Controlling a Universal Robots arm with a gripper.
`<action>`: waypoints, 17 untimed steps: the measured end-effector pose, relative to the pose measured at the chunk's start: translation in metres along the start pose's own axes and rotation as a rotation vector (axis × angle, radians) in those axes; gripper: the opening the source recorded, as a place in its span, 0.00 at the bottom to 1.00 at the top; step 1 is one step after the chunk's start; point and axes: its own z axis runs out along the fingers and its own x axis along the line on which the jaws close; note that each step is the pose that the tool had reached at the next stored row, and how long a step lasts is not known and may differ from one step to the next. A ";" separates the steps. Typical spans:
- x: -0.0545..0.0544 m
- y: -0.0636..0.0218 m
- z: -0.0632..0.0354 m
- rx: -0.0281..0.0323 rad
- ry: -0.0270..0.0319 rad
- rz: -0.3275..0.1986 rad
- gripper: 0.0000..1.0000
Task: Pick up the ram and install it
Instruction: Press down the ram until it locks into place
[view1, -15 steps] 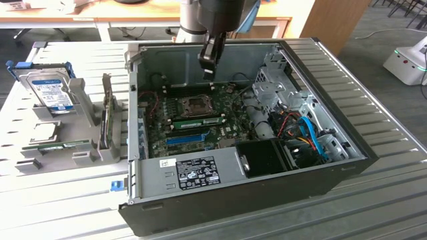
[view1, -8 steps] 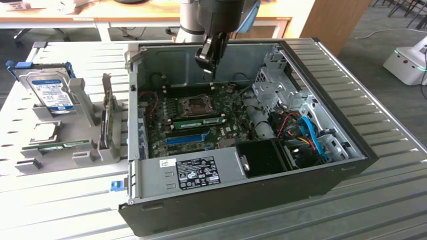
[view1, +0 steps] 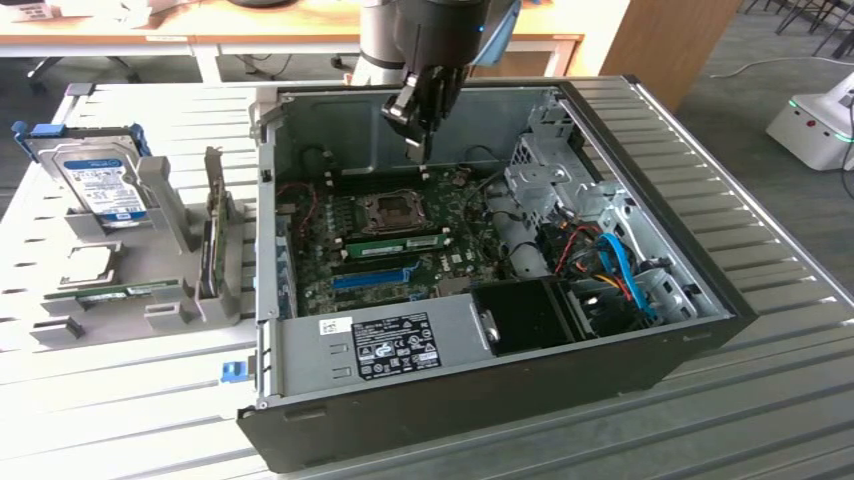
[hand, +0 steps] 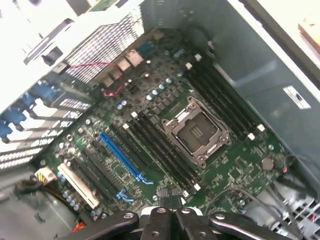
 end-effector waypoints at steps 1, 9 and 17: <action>0.000 0.0000 0.0002 -0.0002 -0.0006 0.018 0.11; 0.000 -0.0001 0.0017 -0.0019 -0.0056 0.164 0.11; 0.000 -0.0001 0.0030 -0.0036 -0.0105 0.309 0.11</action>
